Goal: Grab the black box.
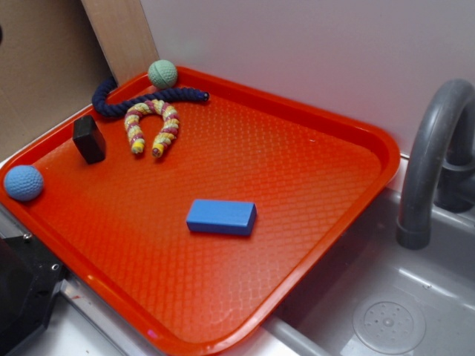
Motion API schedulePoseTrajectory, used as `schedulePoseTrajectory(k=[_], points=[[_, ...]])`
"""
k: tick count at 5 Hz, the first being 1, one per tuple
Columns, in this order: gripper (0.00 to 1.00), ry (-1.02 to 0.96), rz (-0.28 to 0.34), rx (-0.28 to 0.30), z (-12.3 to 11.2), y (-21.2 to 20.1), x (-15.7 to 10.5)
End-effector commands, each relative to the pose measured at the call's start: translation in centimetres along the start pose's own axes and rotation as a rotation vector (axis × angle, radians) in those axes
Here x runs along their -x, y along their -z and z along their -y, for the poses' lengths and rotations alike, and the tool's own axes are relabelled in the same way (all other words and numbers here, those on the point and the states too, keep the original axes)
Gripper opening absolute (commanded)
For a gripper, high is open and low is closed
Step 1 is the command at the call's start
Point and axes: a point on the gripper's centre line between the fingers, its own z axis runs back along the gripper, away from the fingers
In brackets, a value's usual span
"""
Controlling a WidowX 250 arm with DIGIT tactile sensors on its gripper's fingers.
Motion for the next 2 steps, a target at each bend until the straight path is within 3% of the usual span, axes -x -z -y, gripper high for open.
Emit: schedulePoseTrajectory(k=[1, 2], points=[[1.00, 0.000, 0.000, 0.000, 0.0, 0.0, 0.0], [1.00, -0.251, -0.090, -0.029, -5.1, 3.8, -0.8]])
